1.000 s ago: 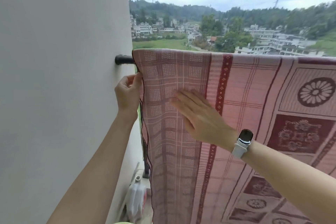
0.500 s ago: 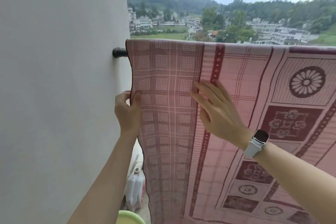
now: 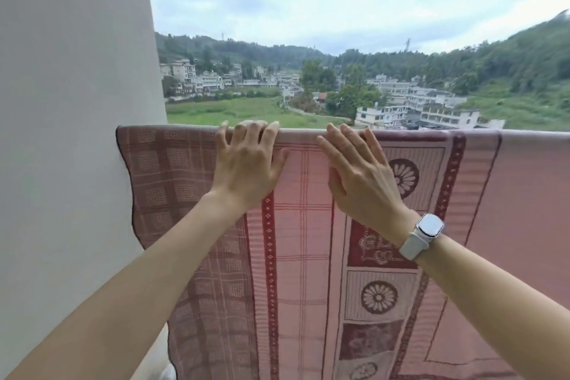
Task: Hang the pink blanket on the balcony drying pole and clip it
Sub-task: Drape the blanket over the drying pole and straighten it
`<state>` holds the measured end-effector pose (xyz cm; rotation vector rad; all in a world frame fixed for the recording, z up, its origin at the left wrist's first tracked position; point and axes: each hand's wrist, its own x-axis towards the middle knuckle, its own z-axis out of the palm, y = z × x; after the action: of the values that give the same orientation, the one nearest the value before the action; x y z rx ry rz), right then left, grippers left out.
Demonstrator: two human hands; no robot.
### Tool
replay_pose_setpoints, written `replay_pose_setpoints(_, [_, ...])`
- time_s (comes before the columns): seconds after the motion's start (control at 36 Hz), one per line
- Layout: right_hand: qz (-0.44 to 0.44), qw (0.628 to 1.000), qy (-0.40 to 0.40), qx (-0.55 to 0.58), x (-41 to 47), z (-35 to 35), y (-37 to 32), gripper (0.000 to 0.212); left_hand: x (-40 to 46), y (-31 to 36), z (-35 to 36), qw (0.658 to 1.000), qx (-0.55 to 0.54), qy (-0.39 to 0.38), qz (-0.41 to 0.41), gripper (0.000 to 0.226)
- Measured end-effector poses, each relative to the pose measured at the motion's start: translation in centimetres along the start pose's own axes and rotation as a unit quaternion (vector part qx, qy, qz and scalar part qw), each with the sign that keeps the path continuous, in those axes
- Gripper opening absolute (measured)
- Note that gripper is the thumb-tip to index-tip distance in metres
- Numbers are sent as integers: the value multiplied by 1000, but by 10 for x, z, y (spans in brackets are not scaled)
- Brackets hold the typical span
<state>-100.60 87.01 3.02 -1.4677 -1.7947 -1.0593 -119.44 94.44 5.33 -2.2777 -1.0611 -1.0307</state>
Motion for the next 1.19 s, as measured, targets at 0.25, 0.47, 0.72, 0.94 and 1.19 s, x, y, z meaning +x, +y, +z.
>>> replay_pose_setpoints(0.25, [80, 995, -36, -44, -48, -54, 146, 43, 42, 127, 22, 996, -48, 7, 78, 45])
replay_pose_setpoints(0.47, [25, 999, -2, -46, -74, -58, 201, 37, 68, 220, 54, 995, -49, 29, 81, 44])
replay_pose_setpoints(0.72, [123, 989, 5, -81, -75, -73, 243, 40, 87, 252, 64, 997, 5, 55, 61, 42])
replay_pose_setpoints(0.94, [88, 994, -2, -64, -57, -78, 257, 44, 108, 238, 45, 992, -44, -73, 96, 54])
replay_pose_setpoints(1.19, [133, 972, -194, 9, -35, -91, 274, 56, 122, 230, 45, 984, -46, -171, 33, 72])
